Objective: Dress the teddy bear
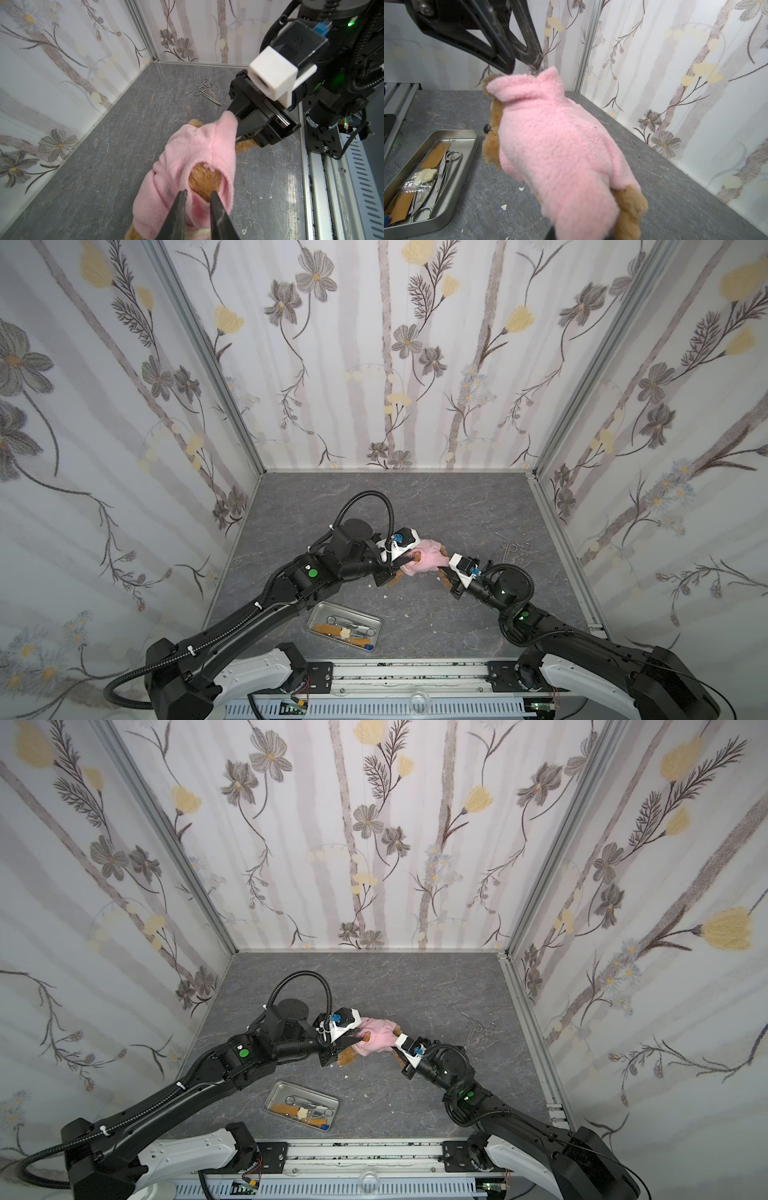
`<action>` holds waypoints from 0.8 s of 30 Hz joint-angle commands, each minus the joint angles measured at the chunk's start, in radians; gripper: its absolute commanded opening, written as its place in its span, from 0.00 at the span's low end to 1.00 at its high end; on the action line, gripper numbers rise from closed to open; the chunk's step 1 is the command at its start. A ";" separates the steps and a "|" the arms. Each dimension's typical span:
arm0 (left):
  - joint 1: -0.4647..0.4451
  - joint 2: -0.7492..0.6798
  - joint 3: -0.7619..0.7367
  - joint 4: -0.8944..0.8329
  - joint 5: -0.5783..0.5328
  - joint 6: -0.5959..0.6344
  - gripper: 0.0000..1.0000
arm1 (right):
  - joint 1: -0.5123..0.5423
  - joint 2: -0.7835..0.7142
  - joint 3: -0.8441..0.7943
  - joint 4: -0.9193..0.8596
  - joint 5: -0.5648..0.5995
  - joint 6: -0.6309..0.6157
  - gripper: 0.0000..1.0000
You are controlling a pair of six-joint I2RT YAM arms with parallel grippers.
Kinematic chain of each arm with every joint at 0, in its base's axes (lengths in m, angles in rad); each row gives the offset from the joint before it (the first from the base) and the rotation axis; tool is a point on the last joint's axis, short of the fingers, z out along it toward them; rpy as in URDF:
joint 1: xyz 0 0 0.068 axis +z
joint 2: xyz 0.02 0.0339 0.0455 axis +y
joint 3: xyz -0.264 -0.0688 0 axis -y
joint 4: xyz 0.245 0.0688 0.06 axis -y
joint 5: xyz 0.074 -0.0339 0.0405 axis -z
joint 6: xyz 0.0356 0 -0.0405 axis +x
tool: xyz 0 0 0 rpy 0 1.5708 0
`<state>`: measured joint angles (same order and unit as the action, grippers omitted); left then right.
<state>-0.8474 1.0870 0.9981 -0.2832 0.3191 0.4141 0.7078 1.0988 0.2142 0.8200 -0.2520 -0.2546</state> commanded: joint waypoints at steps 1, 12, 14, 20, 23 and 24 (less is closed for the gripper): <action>-0.005 0.014 0.027 -0.021 0.037 0.043 0.20 | 0.002 0.002 -0.001 0.048 0.012 0.002 0.00; -0.014 0.106 0.096 -0.091 -0.009 0.118 0.16 | 0.001 -0.004 0.002 0.046 0.011 0.006 0.00; -0.014 0.119 0.100 -0.097 -0.012 0.123 0.16 | 0.001 -0.006 0.002 0.043 0.008 0.007 0.00; -0.020 0.147 0.108 -0.100 0.029 0.119 0.19 | 0.002 -0.012 0.008 0.038 0.004 0.008 0.00; -0.027 0.165 0.115 -0.099 0.052 0.118 0.27 | 0.002 -0.011 0.014 0.038 -0.005 0.011 0.00; -0.030 0.167 0.118 -0.098 0.055 0.117 0.29 | 0.002 -0.009 0.017 0.042 -0.006 0.015 0.00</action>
<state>-0.8719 1.2457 1.1023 -0.3779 0.3386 0.5190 0.7086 1.0920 0.2169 0.8047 -0.2531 -0.2516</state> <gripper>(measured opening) 0.287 0.102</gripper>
